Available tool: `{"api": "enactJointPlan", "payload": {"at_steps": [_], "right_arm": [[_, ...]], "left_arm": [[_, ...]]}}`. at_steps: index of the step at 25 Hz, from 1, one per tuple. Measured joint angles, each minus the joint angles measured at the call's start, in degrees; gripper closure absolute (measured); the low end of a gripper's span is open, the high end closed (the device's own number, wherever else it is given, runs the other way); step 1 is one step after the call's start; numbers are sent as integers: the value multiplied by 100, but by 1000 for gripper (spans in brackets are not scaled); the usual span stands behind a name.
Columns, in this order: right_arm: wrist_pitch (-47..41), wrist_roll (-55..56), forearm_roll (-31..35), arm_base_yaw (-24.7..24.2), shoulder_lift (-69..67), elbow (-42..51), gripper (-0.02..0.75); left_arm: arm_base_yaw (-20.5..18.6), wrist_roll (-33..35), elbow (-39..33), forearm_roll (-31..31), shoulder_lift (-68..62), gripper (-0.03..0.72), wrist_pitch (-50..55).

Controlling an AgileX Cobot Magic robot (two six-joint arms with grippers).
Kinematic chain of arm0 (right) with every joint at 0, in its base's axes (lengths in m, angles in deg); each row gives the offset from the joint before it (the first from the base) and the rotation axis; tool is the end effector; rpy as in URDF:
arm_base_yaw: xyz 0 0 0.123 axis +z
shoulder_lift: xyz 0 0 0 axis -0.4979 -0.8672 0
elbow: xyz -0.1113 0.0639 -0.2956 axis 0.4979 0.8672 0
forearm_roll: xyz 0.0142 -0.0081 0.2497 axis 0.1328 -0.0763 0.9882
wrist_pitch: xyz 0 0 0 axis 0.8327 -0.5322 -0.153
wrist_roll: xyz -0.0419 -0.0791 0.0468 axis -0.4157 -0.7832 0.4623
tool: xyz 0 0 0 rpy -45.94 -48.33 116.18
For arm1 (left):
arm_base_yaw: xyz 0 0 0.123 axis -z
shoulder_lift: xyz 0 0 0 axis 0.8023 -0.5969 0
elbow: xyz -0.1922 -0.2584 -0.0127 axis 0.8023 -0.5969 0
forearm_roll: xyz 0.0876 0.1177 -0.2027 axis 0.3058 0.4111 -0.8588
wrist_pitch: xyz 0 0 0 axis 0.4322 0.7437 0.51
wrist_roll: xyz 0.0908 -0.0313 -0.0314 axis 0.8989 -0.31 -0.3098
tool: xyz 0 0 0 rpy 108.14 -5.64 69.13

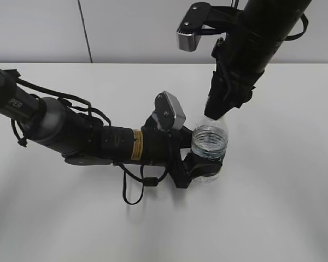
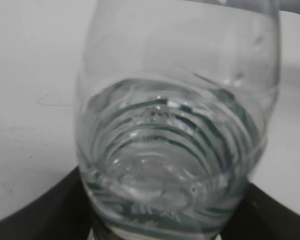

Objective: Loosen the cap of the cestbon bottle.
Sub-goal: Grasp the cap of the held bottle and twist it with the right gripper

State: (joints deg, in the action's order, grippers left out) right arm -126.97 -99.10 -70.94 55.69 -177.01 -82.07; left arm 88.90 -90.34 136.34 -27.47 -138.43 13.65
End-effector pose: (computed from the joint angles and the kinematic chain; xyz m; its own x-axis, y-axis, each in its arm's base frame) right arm 0.3322 0.1893 0.2918 -0.2141 -0.9187 -0.3318 -0.9734 0.2289 -0.0056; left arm 0.3190 -0.3099 0.1044 -0.0844 0.3246 -0.9421 0.9829 0.1825 -0.0251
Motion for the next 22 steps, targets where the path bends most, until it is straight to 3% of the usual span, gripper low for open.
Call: {"api": "enactJointPlan", "payload": {"at_steps": [12, 22], "right_arm": [[0, 51, -11, 0, 220, 6, 438], [0, 1071, -238, 0, 600, 6, 441]], "left_arm": [[0, -6, 0, -5, 0, 176, -5], [0, -6, 0, -5, 0, 176, -5]]}}
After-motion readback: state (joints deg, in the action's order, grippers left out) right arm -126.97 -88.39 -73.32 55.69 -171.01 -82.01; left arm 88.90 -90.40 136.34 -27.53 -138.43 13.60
